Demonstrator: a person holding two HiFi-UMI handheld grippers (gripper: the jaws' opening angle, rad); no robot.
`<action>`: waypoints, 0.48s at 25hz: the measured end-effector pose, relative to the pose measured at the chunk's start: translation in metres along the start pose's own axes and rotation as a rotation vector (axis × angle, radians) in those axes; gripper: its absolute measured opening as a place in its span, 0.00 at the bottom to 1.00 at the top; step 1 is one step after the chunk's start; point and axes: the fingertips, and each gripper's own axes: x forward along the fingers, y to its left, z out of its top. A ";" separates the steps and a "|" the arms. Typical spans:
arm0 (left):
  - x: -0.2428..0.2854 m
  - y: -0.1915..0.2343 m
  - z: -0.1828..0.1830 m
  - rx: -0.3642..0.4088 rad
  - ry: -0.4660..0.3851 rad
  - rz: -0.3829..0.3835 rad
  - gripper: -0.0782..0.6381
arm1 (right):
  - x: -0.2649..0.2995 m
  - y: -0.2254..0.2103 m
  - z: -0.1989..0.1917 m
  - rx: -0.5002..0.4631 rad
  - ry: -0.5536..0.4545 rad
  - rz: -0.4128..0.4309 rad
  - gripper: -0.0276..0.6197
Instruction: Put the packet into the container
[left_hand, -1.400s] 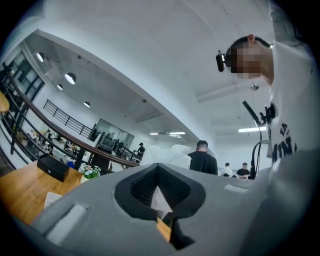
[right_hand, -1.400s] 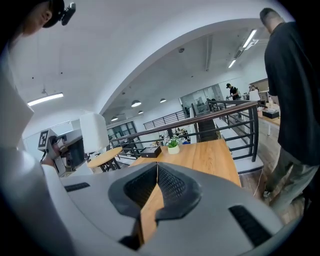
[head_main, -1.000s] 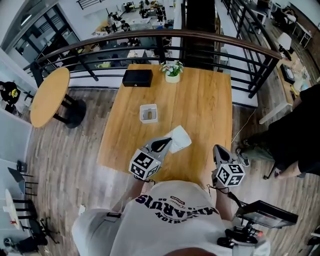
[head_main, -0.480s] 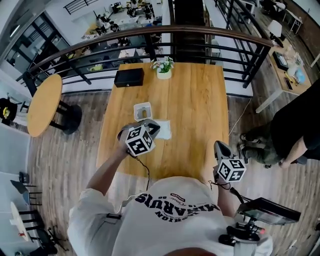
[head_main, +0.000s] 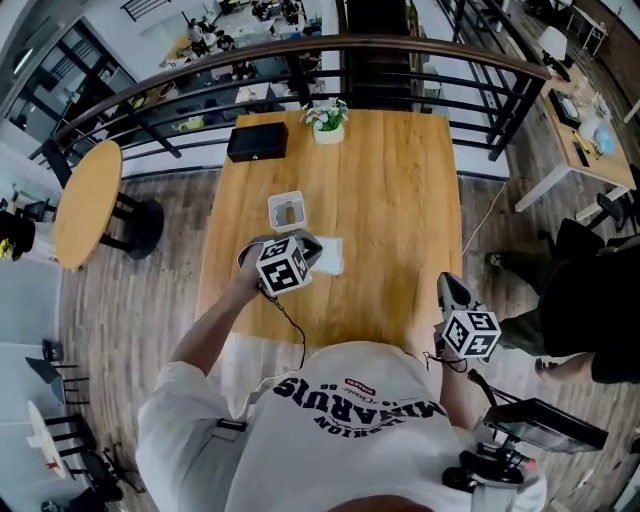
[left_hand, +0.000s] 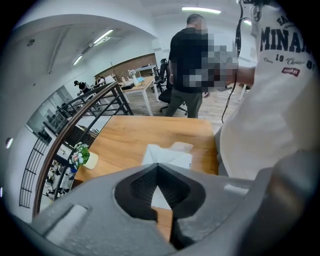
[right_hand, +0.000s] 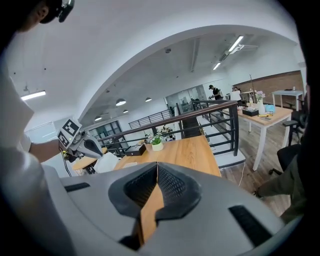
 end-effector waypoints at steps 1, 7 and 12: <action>0.000 0.005 -0.005 -0.008 0.006 0.003 0.11 | 0.000 0.001 0.001 -0.009 0.003 -0.002 0.06; 0.008 0.055 -0.047 -0.053 0.066 0.040 0.11 | 0.009 0.002 -0.008 -0.005 0.032 -0.009 0.06; 0.013 0.107 -0.078 -0.080 0.134 0.083 0.11 | 0.013 -0.001 -0.012 -0.006 0.046 -0.021 0.06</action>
